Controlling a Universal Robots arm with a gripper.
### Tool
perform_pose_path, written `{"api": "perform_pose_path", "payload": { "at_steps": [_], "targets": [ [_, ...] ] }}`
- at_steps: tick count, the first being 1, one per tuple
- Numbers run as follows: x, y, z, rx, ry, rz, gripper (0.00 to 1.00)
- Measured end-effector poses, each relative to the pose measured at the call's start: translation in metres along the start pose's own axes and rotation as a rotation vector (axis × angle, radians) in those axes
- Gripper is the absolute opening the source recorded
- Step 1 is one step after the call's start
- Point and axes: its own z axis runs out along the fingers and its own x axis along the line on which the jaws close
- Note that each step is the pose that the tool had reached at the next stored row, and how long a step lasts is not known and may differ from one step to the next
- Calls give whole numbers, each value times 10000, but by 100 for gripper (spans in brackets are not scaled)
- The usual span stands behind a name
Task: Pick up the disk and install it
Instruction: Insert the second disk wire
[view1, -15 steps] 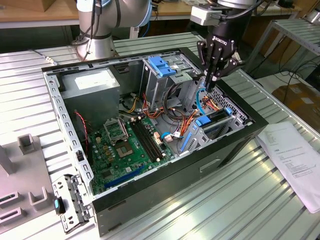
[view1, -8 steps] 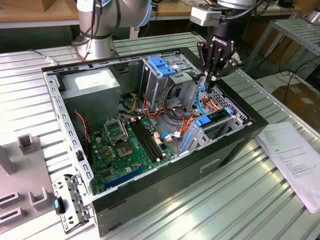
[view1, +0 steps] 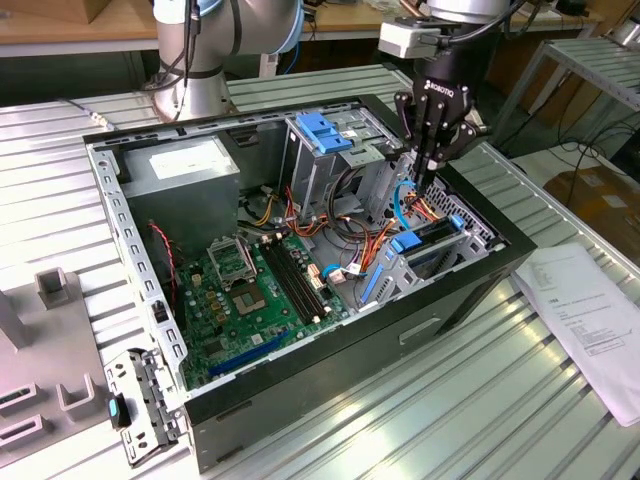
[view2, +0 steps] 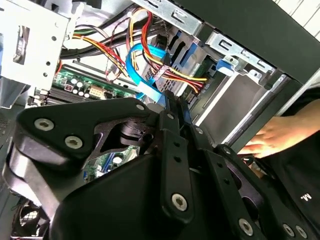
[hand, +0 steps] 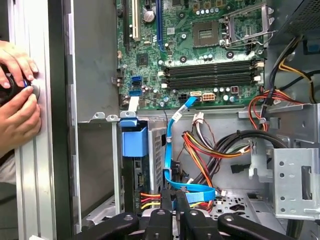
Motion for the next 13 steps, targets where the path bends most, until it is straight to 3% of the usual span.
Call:
{"api": "perform_pose_path", "payload": {
  "at_steps": [1, 2, 3, 4, 5, 7, 9, 11, 12, 13],
  "targets": [
    [-9, 0, 32, 8, 149, 2, 25],
    [-16, 0, 60, 12, 217, 3, 16],
    [20, -1, 88, 28, 167, 8, 16],
    [155, 31, 156, 22, -126, 8, 16],
    [186, 40, 170, 15, -258, 6, 16],
    [240, 44, 193, 10, -391, 4, 16],
    [344, 40, 244, 3, -525, 4, 16],
    [384, 37, 270, 0, -578, 4, 16],
    [425, 35, 290, -6, -685, 2, 16],
    [472, 32, 311, -15, -871, 0, 16]
  ]
}}
